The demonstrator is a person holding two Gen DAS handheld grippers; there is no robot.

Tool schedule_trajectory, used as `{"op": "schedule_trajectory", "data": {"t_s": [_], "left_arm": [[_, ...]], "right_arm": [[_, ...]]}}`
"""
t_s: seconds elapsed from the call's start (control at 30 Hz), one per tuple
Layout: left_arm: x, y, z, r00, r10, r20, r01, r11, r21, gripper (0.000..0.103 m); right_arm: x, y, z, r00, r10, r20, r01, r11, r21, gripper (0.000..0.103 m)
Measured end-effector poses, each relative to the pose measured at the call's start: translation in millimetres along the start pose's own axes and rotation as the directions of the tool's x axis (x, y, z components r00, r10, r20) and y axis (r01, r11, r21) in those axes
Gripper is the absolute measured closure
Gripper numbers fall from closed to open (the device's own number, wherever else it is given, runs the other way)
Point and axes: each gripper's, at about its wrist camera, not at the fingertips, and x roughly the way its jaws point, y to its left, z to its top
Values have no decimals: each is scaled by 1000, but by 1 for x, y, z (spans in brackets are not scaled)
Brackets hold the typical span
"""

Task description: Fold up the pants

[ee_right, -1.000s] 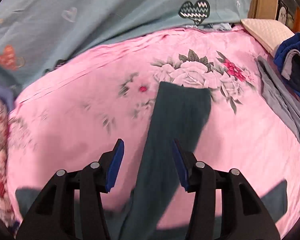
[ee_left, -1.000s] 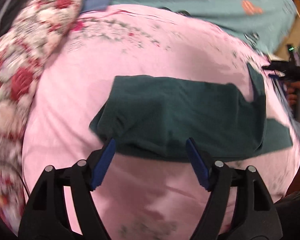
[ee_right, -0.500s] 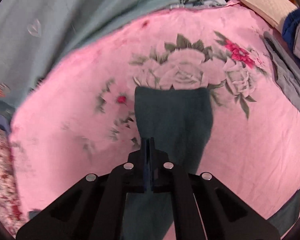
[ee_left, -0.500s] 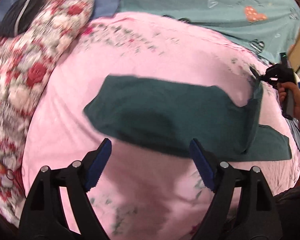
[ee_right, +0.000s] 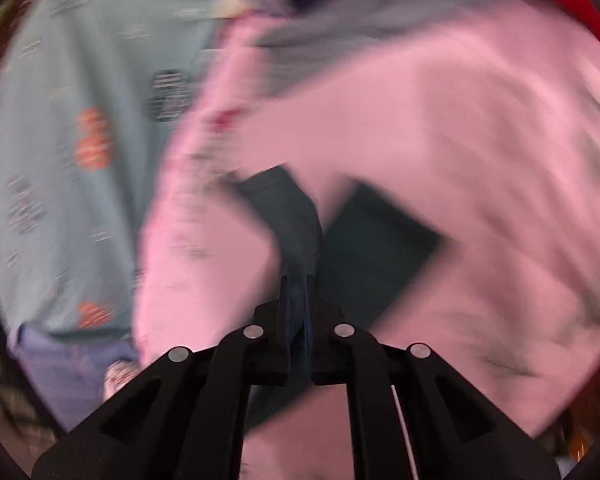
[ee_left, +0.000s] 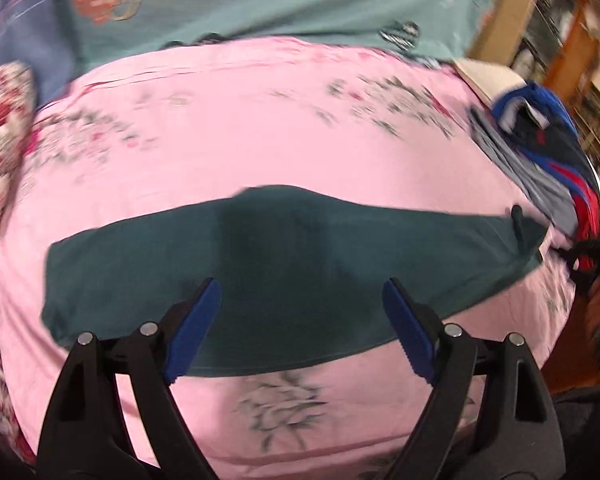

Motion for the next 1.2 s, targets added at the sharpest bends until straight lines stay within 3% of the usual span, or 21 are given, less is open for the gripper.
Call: {"op": "schedule_trajectory", "data": {"t_s": [0.1,0.27,0.4,0.53,0.67,0.73,0.8,0.87,0.93,1.0,1.07,1.13,1.17,1.2], "left_arm": [[3,-20,5,1000,-5,-5,5,998,67,17],[12,-34,9,999,-9,-37,12,996,88,16],[8,-32,4,999,21,-37,-18,997,76,15],[6,-22,-3,997,53,-52,-51,998,42,15],[0,-4,-7,992,122,-45,-120,992,31,15],[-9,14,-8,983,181,-27,-180,983,28,15],[-17,36,-11,971,237,-21,-237,972,6,14],[-24,68,-17,956,291,-33,-292,955,-50,13],[-33,101,-23,938,343,-54,-347,932,-104,13],[-47,132,-29,920,387,-54,-391,908,-153,13],[-60,168,-40,907,414,-69,-419,883,-209,13],[-70,202,-54,894,440,-85,-446,858,-255,13],[-75,215,-61,889,450,-89,-456,847,-273,13],[-80,228,-67,885,456,-91,-462,837,-294,14]], "right_arm": [[-18,-14,-10,998,-8,56,10,1000,-27,95],[-17,16,-3,994,-42,100,58,984,-167,88],[8,25,19,996,-31,81,44,986,-164,86],[33,20,31,999,-50,5,50,990,-133,86],[26,23,31,999,-42,33,47,988,-145,103],[4,28,28,996,-14,85,28,986,-164,103],[-11,25,26,991,-55,126,76,981,-176,103],[-11,17,25,984,-132,119,151,975,-164,103],[-8,24,14,988,-132,85,146,971,-188,100],[-3,68,-17,986,-132,106,163,905,-393,95],[11,113,-61,987,-123,107,163,790,-592,80],[38,167,-128,996,-85,20,69,627,-776,77],[47,184,-155,997,-71,-20,23,563,-826,75],[59,207,-195,996,-50,-78,-45,470,-882,74]]}}
